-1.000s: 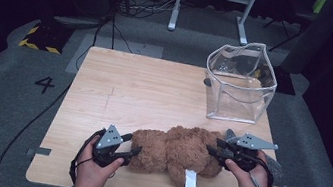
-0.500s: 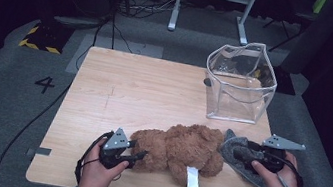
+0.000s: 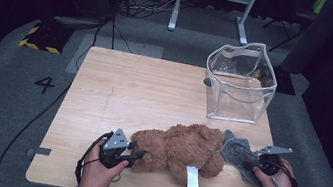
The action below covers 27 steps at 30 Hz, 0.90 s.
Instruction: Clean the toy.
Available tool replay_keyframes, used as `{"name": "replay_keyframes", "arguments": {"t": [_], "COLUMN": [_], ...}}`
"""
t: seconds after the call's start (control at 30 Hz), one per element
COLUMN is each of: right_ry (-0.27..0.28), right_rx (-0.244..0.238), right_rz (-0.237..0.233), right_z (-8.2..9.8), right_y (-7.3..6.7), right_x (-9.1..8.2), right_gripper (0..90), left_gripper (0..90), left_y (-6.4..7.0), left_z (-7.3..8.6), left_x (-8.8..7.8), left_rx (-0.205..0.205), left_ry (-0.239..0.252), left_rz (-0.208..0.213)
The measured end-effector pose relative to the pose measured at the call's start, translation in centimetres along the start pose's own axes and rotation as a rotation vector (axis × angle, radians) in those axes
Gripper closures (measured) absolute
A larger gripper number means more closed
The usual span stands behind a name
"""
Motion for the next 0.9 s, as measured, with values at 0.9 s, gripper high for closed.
{"name": "replay_keyframes", "arguments": {"t": [0.9], "right_ry": [0.339], "right_rx": [-0.534], "right_rz": [-0.371], "right_z": [-14.6], "right_y": [-25.8], "right_x": [-1.9], "right_gripper": [76.3], "left_gripper": [82.9], "left_y": [1.0], "left_z": [0.1], "left_x": [0.3], "left_rx": [0.109], "left_ry": [-0.064], "left_rz": [-0.056]}}
Point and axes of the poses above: each handheld gripper's, and its own axes: x roughly forward along the jaws, z roughly out of its underside, y roughly to its right, the point moved 6 cm from there along x, roughly forward along the jaws
